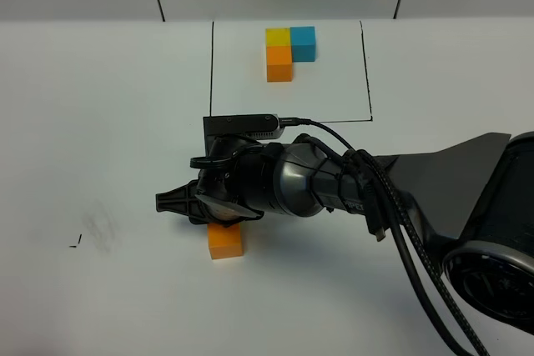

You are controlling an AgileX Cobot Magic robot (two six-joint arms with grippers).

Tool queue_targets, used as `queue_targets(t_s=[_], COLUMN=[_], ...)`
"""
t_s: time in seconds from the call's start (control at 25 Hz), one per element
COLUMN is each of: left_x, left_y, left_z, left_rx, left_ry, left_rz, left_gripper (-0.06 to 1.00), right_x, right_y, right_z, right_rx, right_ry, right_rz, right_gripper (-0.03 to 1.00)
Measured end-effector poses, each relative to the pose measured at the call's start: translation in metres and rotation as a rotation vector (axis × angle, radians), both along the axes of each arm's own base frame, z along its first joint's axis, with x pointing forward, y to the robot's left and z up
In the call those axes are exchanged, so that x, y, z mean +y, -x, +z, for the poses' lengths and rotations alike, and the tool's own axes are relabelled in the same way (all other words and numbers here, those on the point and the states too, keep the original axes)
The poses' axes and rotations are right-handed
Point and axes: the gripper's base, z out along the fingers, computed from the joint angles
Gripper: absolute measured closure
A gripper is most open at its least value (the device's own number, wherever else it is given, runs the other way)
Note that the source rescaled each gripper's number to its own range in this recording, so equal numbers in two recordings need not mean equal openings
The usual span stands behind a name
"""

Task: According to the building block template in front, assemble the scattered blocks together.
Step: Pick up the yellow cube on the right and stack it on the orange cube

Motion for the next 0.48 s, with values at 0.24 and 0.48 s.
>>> queue_targets(t_s=[0.24, 0.48], left_x=[0.0, 0.0], left_y=[0.0, 0.0], left_z=[0.0, 0.0], left_rx=[0.0, 0.0], left_ry=[0.0, 0.0], left_rz=[0.0, 0.0], left_gripper=[0.94, 0.94], right_x=[-0.0001, 0.0], right_y=[-0.0001, -0.0002], right_z=[0.0001, 0.0001], right_rx=[-0.006, -0.013], right_ry=[0.01, 0.024], right_rz=[0.021, 0.054], right_gripper=[0.44, 0.44])
